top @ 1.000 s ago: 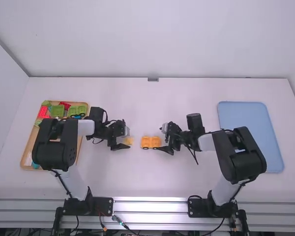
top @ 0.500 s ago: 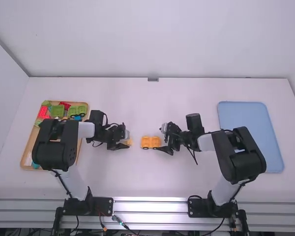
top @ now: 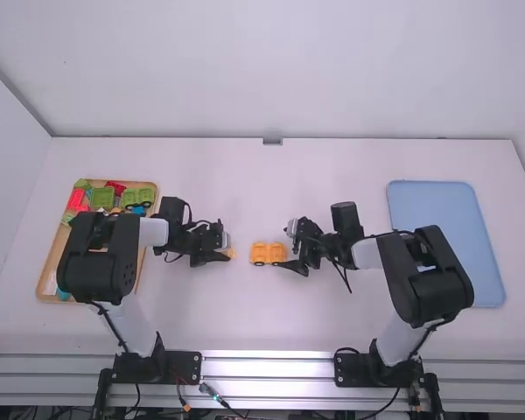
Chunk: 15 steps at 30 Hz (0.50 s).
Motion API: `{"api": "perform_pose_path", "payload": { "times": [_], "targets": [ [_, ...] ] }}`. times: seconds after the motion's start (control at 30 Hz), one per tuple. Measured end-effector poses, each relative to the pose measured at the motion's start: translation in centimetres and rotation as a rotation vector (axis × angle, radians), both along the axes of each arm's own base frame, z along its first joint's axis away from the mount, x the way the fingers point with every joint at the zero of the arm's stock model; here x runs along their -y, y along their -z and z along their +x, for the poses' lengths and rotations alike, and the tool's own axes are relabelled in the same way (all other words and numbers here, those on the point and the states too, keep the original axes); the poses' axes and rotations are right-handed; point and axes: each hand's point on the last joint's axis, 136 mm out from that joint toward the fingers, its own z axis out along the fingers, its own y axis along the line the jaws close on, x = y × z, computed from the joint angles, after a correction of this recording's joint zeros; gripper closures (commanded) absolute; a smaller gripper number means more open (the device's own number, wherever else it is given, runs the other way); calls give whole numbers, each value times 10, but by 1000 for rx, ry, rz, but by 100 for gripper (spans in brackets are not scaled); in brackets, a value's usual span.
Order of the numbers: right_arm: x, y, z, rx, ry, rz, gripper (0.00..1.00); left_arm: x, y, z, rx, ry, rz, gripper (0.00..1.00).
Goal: Assemble lego blocks to make yellow taxi
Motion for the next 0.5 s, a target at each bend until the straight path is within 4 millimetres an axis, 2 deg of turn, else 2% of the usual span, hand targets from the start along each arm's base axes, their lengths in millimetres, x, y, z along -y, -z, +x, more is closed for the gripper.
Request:
{"api": "perform_pose_path", "payload": {
  "times": [0.07, 0.17, 0.33, 0.5],
  "targets": [
    [0, 0, 0, 0, 0, 0, 1, 2, -2, 0, 0, 4, -14, 95],
    [0, 0, 0, 4, 0, 1, 1, 5, -6, 1, -5, -9, -44, 98],
    [-4, 1, -2, 6, -9, -7, 1, 7, -13, 11, -7, -50, -78, 98],
    [-13, 3, -8, 18, -39, -24, 1, 9, -14, 21, -80, -142, -70, 98]
  ]
}}
